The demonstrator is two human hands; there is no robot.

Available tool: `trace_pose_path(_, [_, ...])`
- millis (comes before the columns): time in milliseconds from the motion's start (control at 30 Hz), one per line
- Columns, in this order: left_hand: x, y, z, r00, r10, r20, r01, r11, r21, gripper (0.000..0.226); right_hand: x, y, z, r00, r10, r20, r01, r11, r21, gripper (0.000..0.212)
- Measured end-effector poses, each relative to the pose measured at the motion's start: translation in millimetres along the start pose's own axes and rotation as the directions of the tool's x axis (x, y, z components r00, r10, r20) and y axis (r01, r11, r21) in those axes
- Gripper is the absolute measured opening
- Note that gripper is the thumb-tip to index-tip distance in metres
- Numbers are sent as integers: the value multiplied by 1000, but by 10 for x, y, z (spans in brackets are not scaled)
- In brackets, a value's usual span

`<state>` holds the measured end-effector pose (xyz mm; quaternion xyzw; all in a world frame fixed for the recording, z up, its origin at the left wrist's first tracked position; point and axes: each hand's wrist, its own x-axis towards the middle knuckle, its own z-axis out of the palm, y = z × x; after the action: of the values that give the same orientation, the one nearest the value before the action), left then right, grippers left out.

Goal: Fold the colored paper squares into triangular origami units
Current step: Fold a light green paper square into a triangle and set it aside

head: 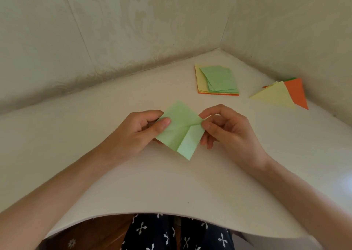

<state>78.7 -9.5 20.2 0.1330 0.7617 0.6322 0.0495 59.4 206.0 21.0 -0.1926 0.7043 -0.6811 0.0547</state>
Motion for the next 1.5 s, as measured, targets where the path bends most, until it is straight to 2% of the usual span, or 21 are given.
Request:
trace_pose_path(167, [32,30,-44,982,-185,46,190,967,-170,64,-10,-50,-19,996,87,6,-87,989,120,49])
trace_pose_path(267, [29,61,-20,978,-207,38,210,972,-102,51,-26,-49,-9,995,91,41,-95,991,94,48])
trace_pose_path(367, [-4,109,12,981,-189,37,190,981,-32,33,-42,-36,5,995,61,76,-65,997,46,32])
trace_pose_path(533, [-21,137,36,986,-161,40,161,987,3,30,-63,-36,6,990,51,129,-58,997,54,23])
trace_pose_path(600, [-14,105,31,987,-159,34,159,987,0,25,-55,-44,-1,994,50,93,-56,996,63,20])
trace_pose_path(733, [19,42,21,989,-150,8,150,988,33,20,-25,-43,-6,996,52,-66,-57,996,-75,8])
trace_pose_path(833, [28,32,29,993,-102,-57,104,994,29,18,-17,-41,-34,990,122,-63,-132,974,-183,13])
trace_pose_path(900, [28,40,24,992,-50,-115,55,998,39,19,-11,-73,-41,985,157,-70,-168,967,-189,11])
trace_pose_path(1000, [43,74,30,985,-68,-157,68,998,-2,26,-5,-118,-8,986,105,-127,-121,984,-127,13])
trace_pose_path(1100, [54,111,59,971,-202,-125,166,954,-251,44,-25,-134,48,975,59,-213,-71,996,-47,10])
trace_pose_path(1167, [53,138,63,965,-246,-95,203,923,-328,50,-46,-141,68,962,77,-262,-73,997,24,9])
trace_pose_path(1367, [47,154,69,967,-234,-102,197,938,-285,44,-51,-162,106,941,209,-266,-155,965,212,6])
trace_pose_path(1500, [59,127,54,957,-152,-249,97,971,-220,29,-8,-180,145,949,275,-156,-239,947,215,9])
